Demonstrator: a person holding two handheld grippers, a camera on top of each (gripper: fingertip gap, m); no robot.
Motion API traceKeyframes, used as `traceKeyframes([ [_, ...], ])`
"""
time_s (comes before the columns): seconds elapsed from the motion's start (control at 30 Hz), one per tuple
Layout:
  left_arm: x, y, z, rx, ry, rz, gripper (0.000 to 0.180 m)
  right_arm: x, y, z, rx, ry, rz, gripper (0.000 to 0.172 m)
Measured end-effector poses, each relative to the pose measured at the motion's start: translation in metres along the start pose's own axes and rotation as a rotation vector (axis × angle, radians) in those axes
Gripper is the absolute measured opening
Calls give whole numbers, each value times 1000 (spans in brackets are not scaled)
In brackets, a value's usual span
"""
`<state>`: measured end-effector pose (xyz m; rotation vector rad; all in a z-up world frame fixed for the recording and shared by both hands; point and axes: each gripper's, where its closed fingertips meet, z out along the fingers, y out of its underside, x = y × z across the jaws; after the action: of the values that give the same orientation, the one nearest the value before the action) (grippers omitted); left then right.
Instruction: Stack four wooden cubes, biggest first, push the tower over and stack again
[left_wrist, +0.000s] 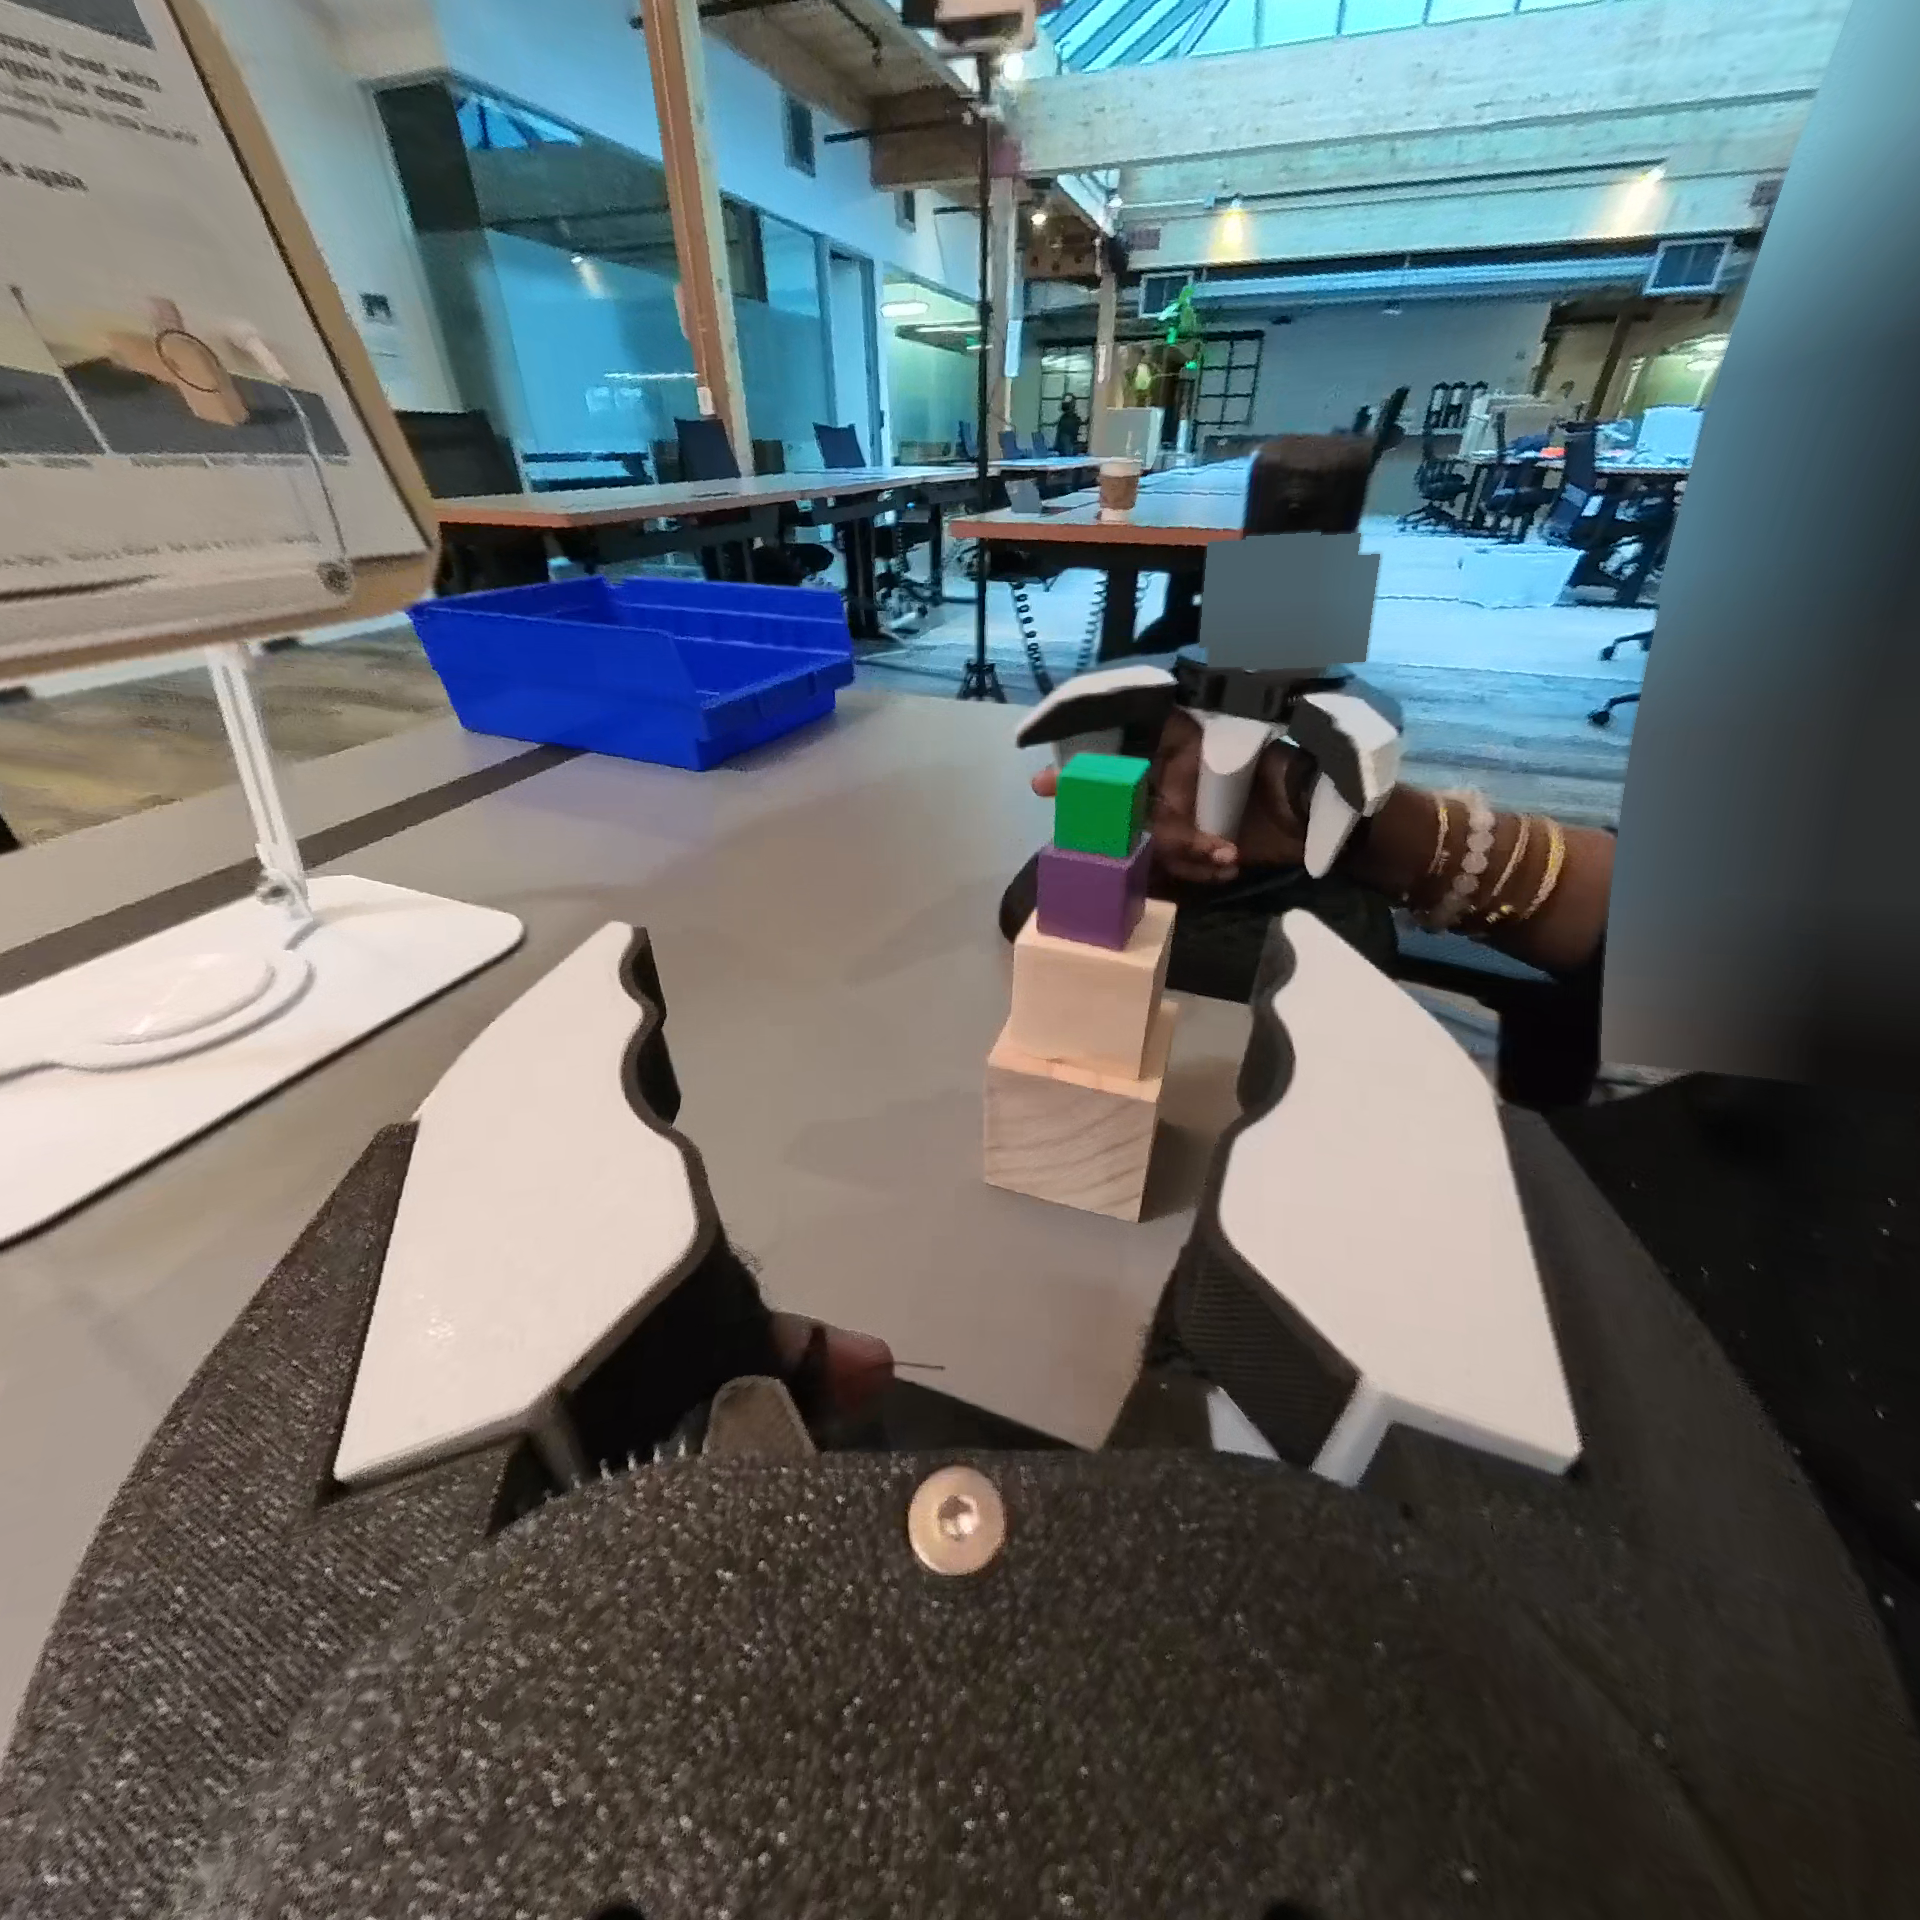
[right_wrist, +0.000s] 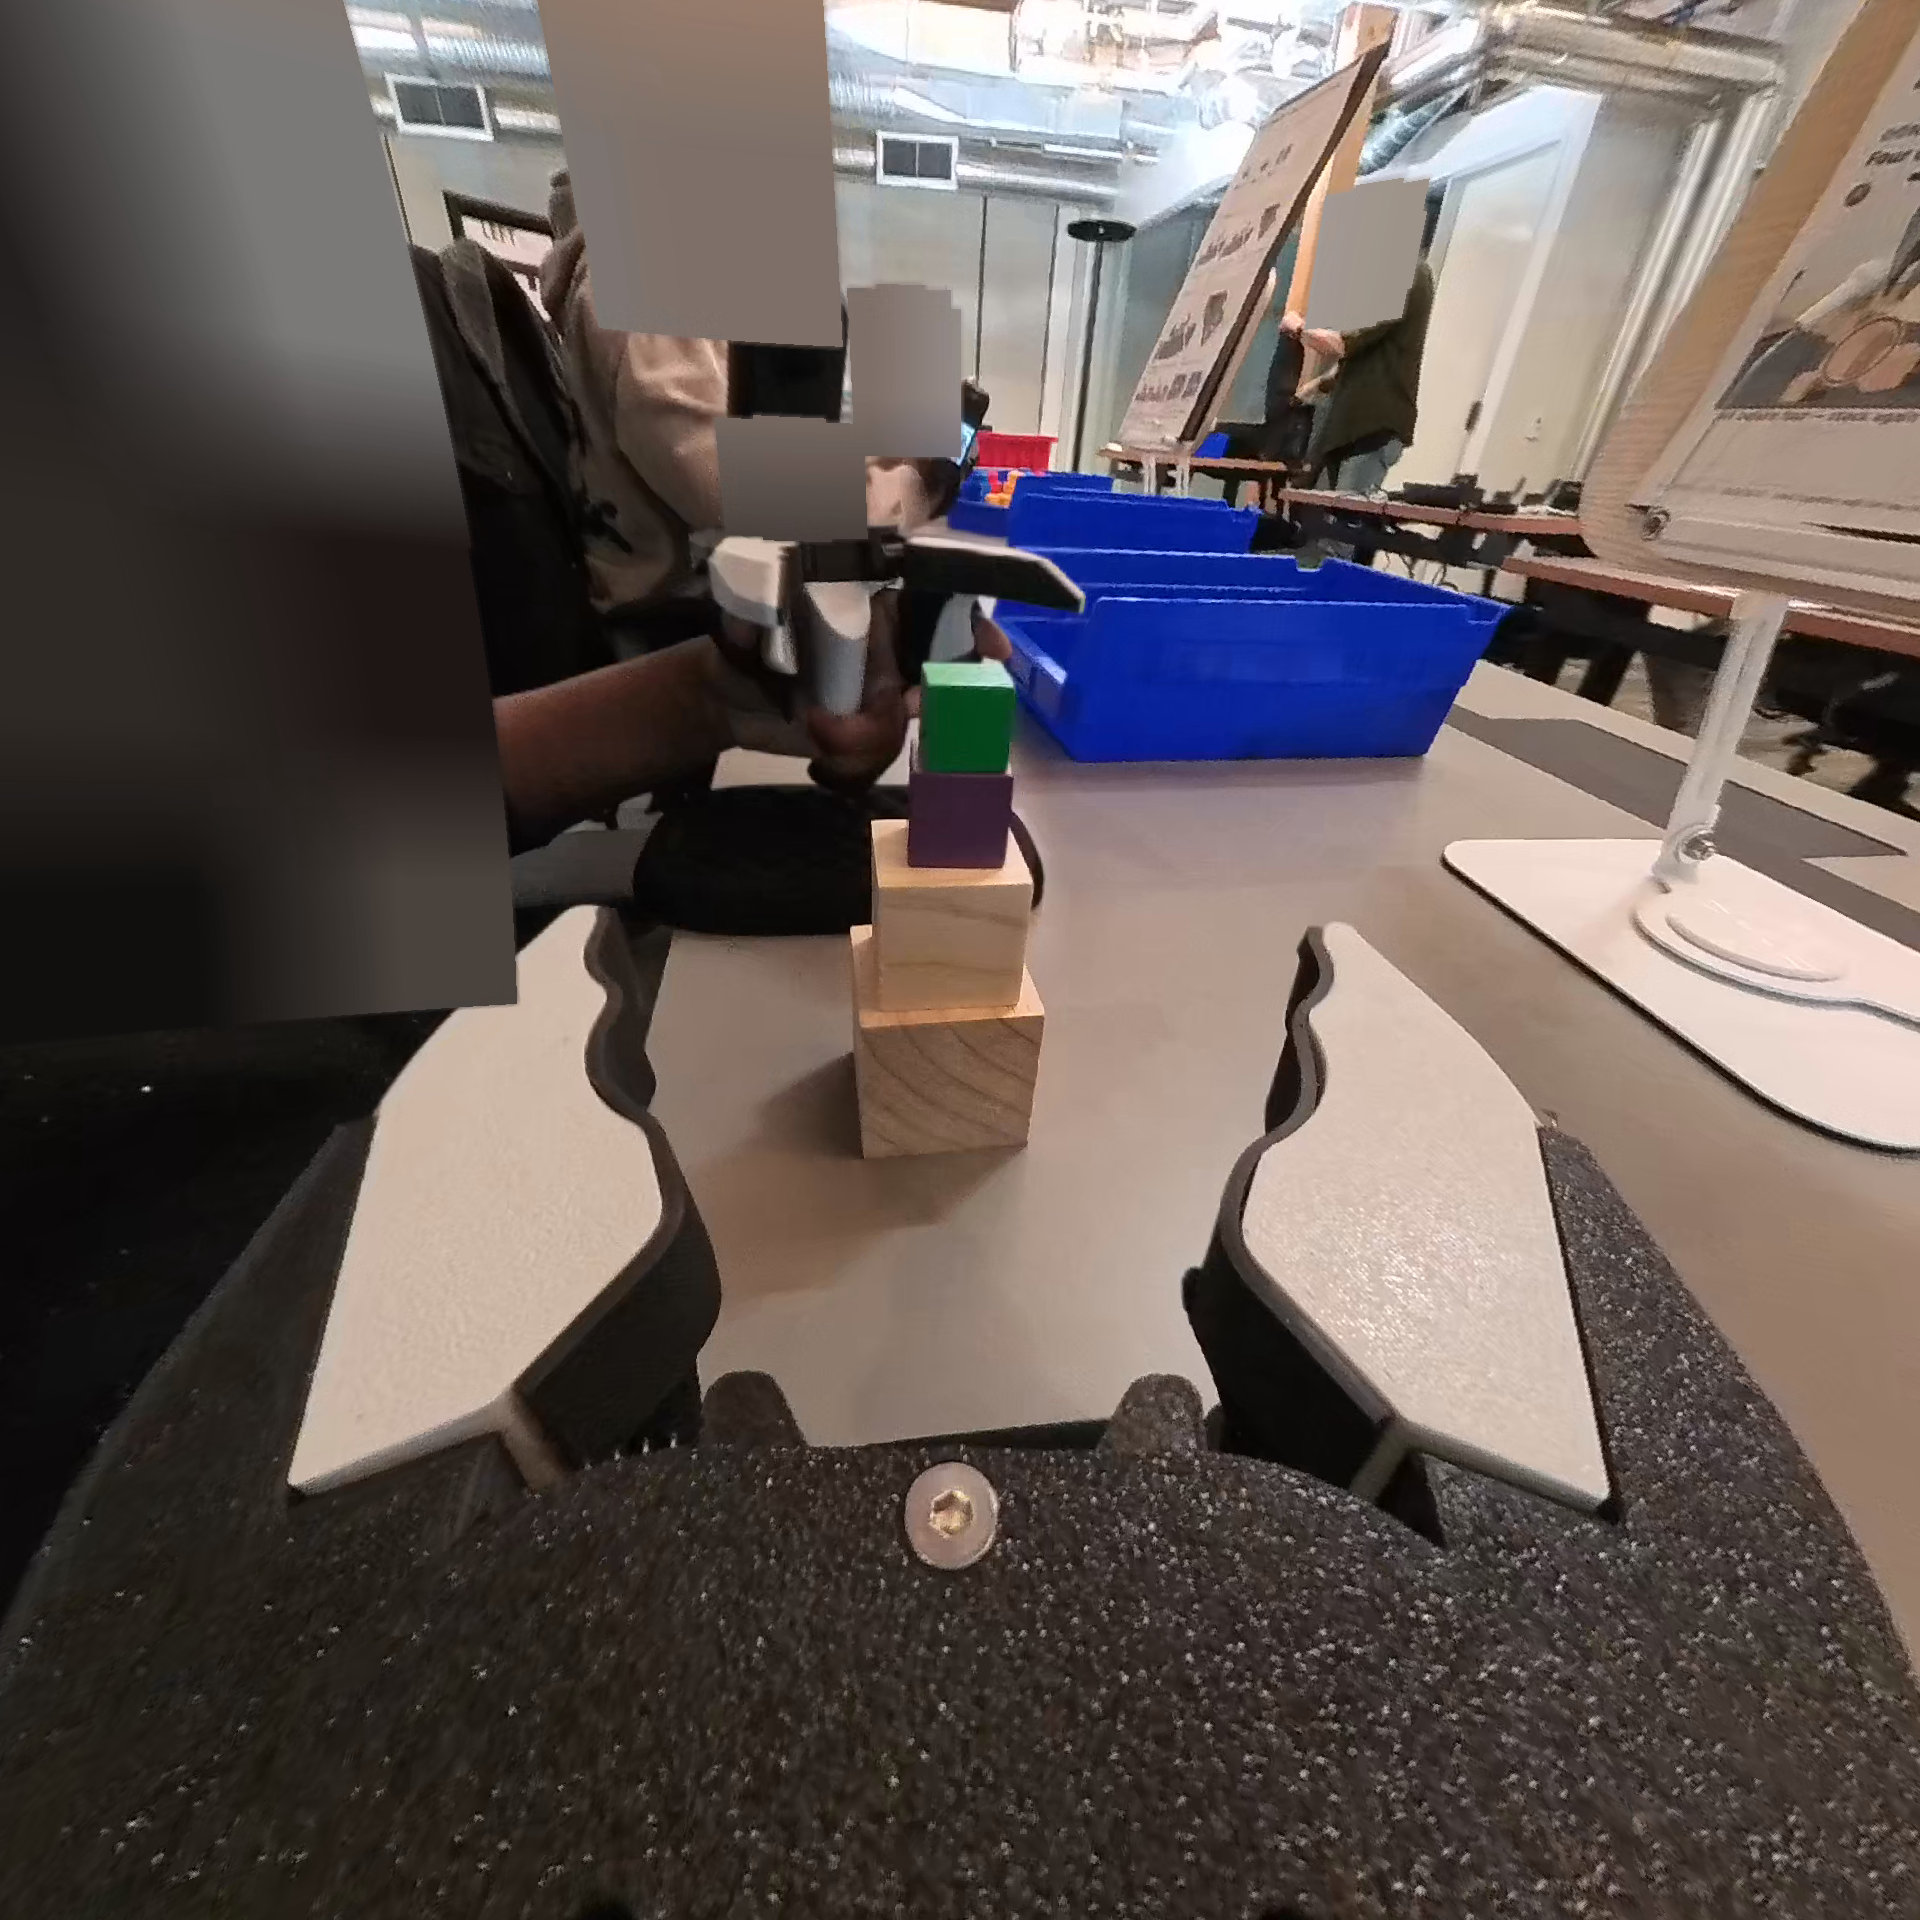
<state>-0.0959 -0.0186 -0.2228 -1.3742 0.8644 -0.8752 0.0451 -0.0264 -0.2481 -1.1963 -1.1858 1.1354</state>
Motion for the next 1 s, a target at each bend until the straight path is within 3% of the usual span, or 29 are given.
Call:
traceKeyframes([
  [0.2, 15, -2, 15, -168, -13, 62, 105, 0, 0, 0, 2, 5, -12, 113],
  [0.4, 36, 32, 33, -394, 59, 88, 108, -1, 1, 1, -3, 9, -19, 110],
  [0.47, 33, 39, 38, -440, 1, 97, 105, 0, 1, 1, -3, 11, -21, 110],
  [0.6, 39, 38, 37, -424, -66, 109, 52, 0, 1, 1, -6, 16, -27, 108],
  [0.67, 40, 34, 33, -409, -72, 84, 7, 0, 2, 1, -9, 15, -27, 109],
  [0.7, 41, 34, 31, -415, -63, 74, 0, -1, 2, 1, -9, 15, -29, 109],
  [1.0, 44, 72, 42, -616, -39, 78, 0, 0, 1, 1, -5, 21, -32, 107],
])
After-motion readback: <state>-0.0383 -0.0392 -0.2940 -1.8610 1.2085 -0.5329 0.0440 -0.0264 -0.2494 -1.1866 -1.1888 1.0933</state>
